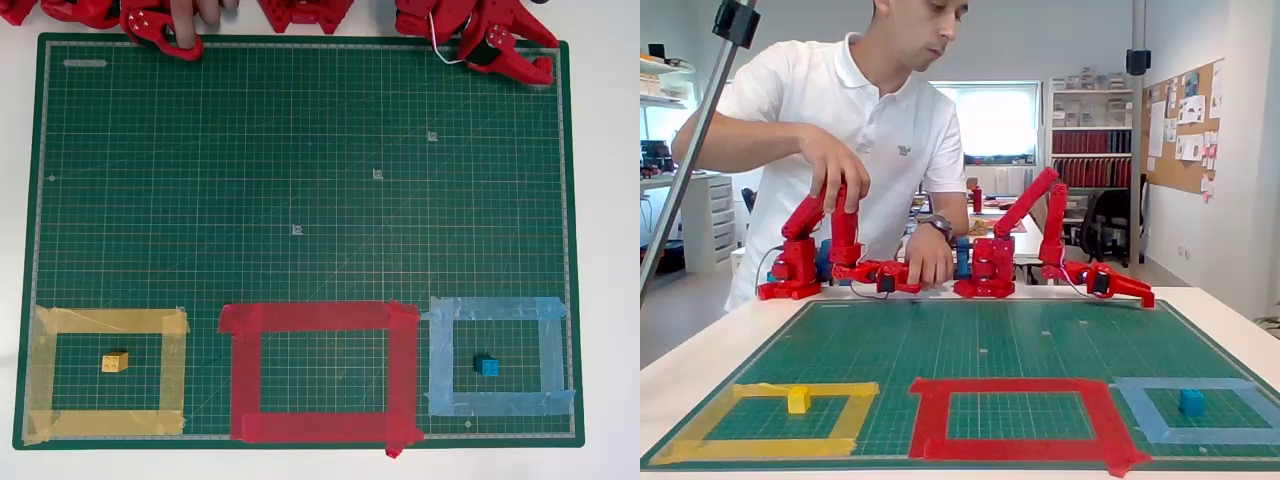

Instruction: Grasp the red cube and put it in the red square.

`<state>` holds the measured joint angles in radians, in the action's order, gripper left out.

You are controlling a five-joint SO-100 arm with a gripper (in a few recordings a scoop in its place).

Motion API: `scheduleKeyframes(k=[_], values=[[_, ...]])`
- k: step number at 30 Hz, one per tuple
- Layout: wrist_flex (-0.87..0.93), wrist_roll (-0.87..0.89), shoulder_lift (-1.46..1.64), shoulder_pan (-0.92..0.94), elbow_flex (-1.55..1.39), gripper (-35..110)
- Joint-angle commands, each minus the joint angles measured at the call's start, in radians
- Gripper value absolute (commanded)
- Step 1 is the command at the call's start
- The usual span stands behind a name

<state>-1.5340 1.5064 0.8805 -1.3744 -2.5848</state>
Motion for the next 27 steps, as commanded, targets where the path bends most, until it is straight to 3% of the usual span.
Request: scheduleKeyframes(k=[1, 27], values=[[-0.018, 0.141, 0.009, -0.02, 0.014, 23], [0.017, 0.143, -0.015, -0.029, 0.02, 22]])
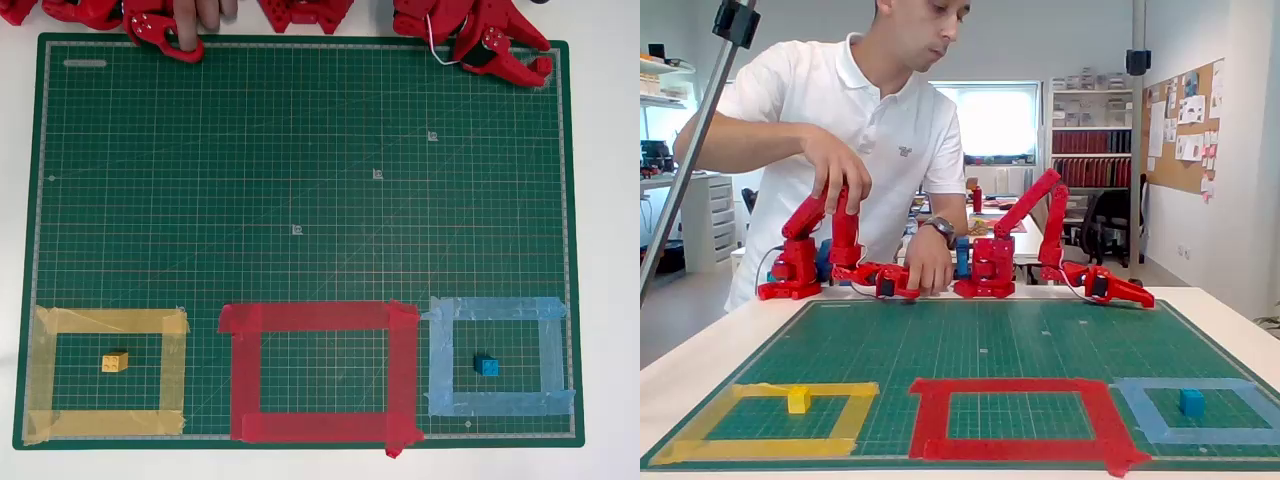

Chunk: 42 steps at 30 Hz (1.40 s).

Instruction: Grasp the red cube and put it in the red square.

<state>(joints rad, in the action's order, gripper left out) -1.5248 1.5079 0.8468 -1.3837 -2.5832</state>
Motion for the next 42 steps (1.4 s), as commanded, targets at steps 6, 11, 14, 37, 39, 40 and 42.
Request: scheduleKeyframes(k=[6, 11, 14, 37, 39, 40, 42], values=[[0.009, 0.138, 0.018, -0.025, 0.018, 21], [0.011, 0.137, 0.018, -0.028, 0.018, 18], [0.011, 0.137, 0.018, -0.028, 0.018, 18], [0.014, 0.152, 0.018, -0.031, 0.017, -1], [0.014, 0.152, 0.02, -0.031, 0.015, -1], [0.014, 0.152, 0.021, -0.031, 0.014, -1], [0.009, 0.152, 0.034, -0.031, 0.009, -1]])
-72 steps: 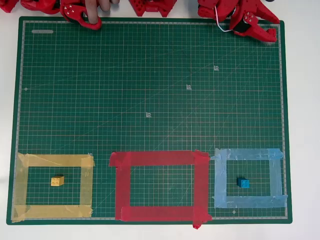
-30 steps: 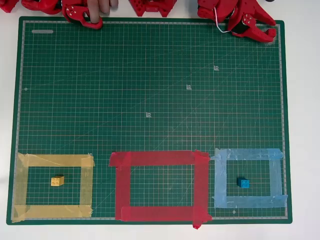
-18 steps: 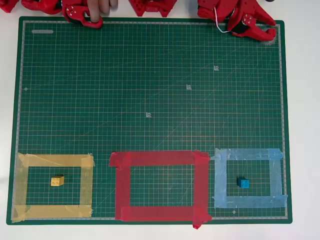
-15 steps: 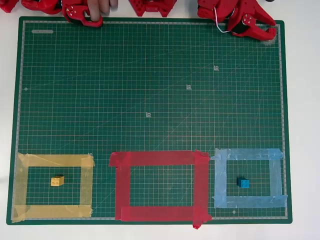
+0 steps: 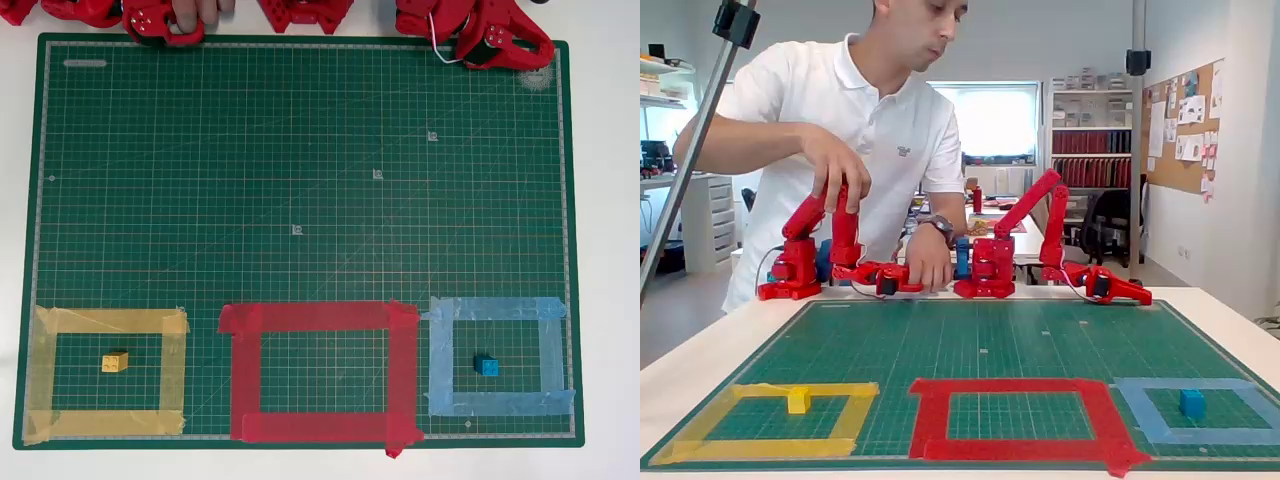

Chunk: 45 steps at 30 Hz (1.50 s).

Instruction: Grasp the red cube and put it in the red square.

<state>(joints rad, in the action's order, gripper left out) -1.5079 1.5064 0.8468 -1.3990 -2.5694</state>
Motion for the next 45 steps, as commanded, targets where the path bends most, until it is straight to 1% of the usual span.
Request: scheduleKeyframes(k=[1, 6, 11, 14, 18, 23, 29, 34, 40, 43, 45], values=[[-0.009, 0.153, 0.048, -0.014, -0.006, -1], [-0.008, 0.109, 0.184, 0.014, -0.06, -1], [0.017, 0.035, 0.485, 0.115, -0.247, -1], [0.041, 0.015, 0.657, 0.232, -0.379, -1], [0.041, 0.015, 0.772, 0.408, -0.5, -1], [0.055, -0.014, 0.781, 0.627, -0.5, -1], [0.156, -0.017, 0.781, 0.867, -0.42, -1], [0.31, -0.08, 0.798, 1.011, -0.357, -1], [0.646, -0.187, 0.853, 1.112, -0.238, -1], [0.813, -0.196, 0.85, 1.144, -0.129, -1], [0.85, -0.198, 0.824, 1.167, -0.046, -1]])
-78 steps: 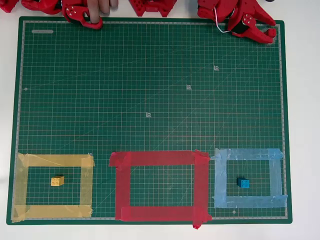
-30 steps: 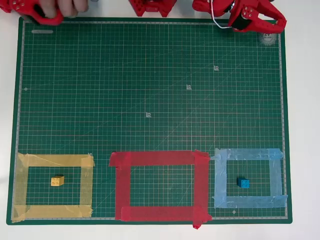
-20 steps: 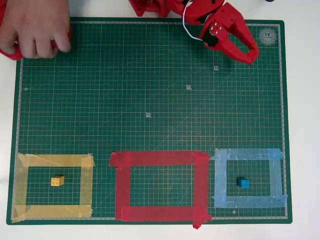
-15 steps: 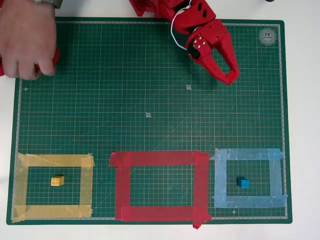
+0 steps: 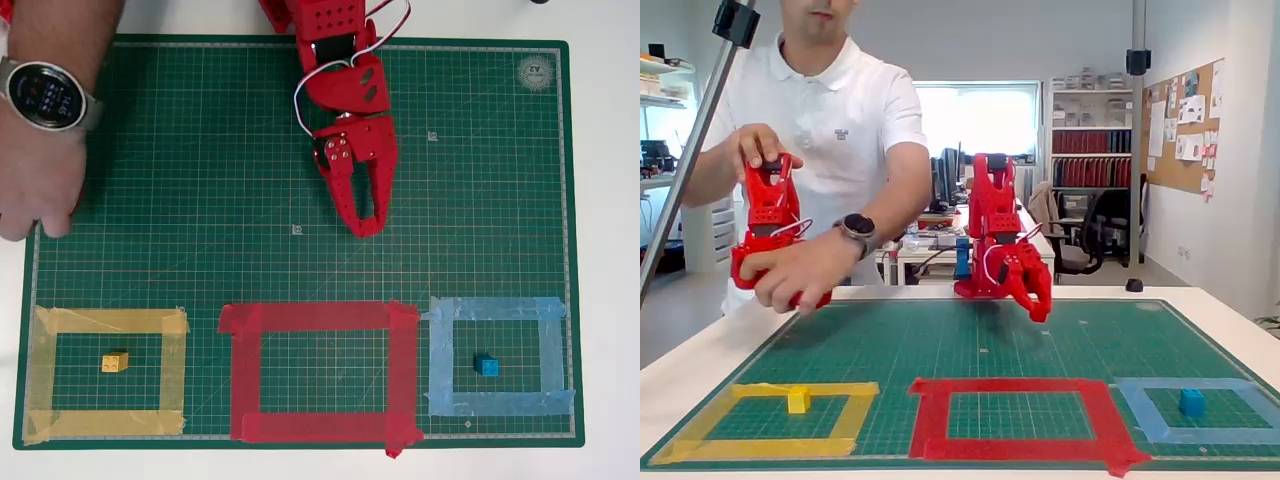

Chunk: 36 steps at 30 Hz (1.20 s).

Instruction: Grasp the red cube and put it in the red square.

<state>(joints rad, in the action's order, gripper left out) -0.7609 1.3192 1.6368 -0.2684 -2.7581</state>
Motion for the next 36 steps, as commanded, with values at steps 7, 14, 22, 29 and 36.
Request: scheduleKeyframes(k=[7, 14, 22, 29, 36], values=[[0.038, 0.083, -0.161, 0.092, 0.339, -1], [0.017, 0.074, -0.471, 0.104, 0.681, -2], [0.023, 0.074, -0.672, 0.15, 0.928, -2], [0.02, 0.069, -0.784, 0.161, 1.1, -1], [0.018, 0.051, -0.876, 0.156, 1.275, -1]])
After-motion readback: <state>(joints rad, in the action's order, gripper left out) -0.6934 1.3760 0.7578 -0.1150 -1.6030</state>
